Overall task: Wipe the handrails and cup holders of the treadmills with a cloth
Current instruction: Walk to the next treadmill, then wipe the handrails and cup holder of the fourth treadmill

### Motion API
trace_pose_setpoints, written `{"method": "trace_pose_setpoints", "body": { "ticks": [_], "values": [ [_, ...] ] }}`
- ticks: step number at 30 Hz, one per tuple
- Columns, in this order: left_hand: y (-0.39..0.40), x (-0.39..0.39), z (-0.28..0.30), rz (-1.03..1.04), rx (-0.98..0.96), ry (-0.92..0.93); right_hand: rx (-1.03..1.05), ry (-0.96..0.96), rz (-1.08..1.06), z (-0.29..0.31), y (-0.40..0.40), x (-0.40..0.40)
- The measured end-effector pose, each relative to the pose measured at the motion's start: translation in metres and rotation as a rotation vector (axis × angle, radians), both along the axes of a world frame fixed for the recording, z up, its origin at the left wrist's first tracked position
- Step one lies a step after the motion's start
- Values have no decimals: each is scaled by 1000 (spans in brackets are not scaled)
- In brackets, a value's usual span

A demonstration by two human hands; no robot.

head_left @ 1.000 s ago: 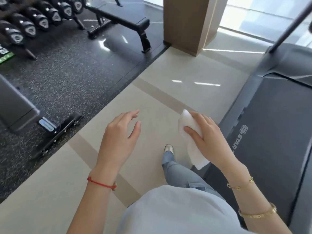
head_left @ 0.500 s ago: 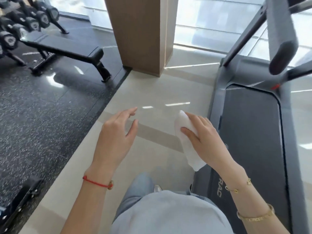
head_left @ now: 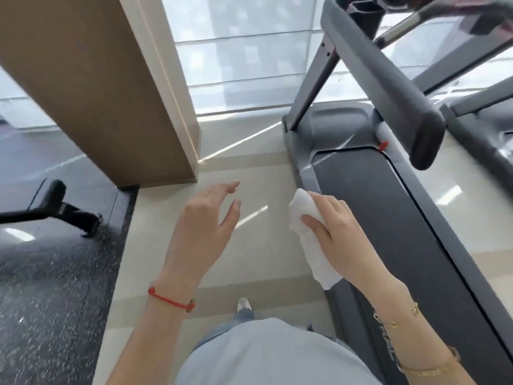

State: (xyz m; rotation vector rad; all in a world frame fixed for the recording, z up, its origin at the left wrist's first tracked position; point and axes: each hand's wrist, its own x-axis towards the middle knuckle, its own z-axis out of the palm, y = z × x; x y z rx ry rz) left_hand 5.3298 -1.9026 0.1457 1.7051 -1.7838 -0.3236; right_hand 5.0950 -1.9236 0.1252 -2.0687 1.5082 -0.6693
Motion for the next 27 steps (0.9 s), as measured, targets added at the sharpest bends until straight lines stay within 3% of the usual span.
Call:
{"method": "trace_pose_setpoints", "body": {
  "ticks": [8, 16, 21, 27],
  "values": [
    [-164, 12, 9, -309, 10, 3, -19, 9, -311, 13, -94, 22],
    [-309, -34, -1, -550, -16, 24, -54, 29, -565, 10, -186, -1],
    [-402, -88, 14, -661, -73, 32, -177, 99, -685, 32, -256, -36],
    [-501, -149, 30, -791, -111, 64, -423, 336, -825, 69, -341, -86]
  ]
}}
